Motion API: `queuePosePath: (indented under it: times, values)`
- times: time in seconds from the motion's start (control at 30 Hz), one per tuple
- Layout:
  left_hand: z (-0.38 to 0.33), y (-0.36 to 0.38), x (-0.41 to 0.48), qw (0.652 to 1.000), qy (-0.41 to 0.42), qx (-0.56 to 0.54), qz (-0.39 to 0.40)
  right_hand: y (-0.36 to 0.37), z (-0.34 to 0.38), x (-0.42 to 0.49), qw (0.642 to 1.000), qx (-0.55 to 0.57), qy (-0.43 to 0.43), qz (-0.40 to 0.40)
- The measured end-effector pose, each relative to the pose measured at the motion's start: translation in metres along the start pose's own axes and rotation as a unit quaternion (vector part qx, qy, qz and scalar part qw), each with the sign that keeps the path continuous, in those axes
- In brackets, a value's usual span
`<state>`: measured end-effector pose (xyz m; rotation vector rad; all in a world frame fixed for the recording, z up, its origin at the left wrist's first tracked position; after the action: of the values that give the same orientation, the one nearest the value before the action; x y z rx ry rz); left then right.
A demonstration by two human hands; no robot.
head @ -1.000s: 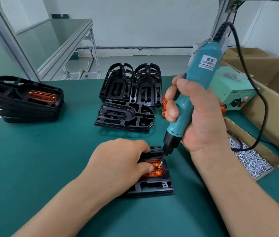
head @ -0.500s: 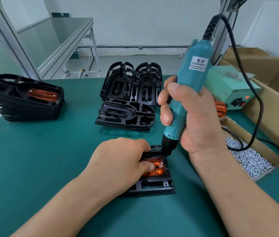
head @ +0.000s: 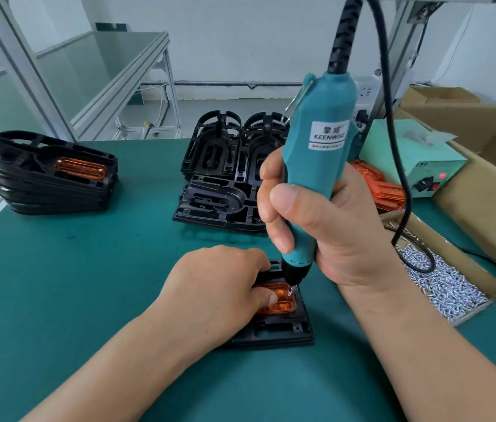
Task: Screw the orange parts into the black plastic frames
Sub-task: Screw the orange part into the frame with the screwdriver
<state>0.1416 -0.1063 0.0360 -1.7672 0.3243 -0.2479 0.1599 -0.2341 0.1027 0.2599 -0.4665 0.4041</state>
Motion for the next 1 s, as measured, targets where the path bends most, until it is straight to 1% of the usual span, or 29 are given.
queuePosePath:
  times: [0.2,0.43,0.53,0.67,0.77,0.87,0.93,1.0]
  values:
    - [0.000,0.002,0.001,1.000,-0.003,0.007,0.002,-0.002,-0.003,0.001,1.000,0.001,0.014,-0.003]
    - [-0.001,0.000,-0.001,1.000,0.001,0.020,0.005,0.003,-0.006,-0.002,0.999,0.012,0.008,0.032]
    - [-0.002,0.000,0.000,1.000,-0.001,0.029,0.009,0.000,-0.004,-0.003,0.999,0.013,-0.002,0.041]
    - [-0.004,-0.002,0.000,1.000,0.001,0.025,0.007,-0.001,0.000,-0.004,0.998,0.046,-0.028,0.042]
    - [-0.004,-0.004,-0.002,1.000,0.006,0.011,-0.010,-0.010,0.011,-0.002,0.995,0.064,-0.070,0.008]
    - [-0.001,-0.005,-0.004,0.998,0.022,-0.030,-0.042,-0.026,0.015,0.000,0.990,0.076,-0.087,-0.080]
    - [0.004,-0.012,-0.004,0.992,0.027,-0.112,-0.061,-0.036,0.012,0.001,0.983,0.091,-0.078,-0.137]
    - [0.011,-0.020,-0.002,0.969,0.020,-0.237,-0.069,-0.043,0.007,0.000,0.975,0.116,-0.065,-0.178]
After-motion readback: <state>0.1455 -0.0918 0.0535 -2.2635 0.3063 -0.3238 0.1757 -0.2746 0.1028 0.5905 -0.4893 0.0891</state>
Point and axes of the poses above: each hand's wrist, its own x-axis towards the middle knuckle, its own y-axis out of the palm, z = x × y, the point moved 6 cm from there along x, towards the middle knuckle, and after that the axes turned 1 degree about -x, right-handed, at the moved point
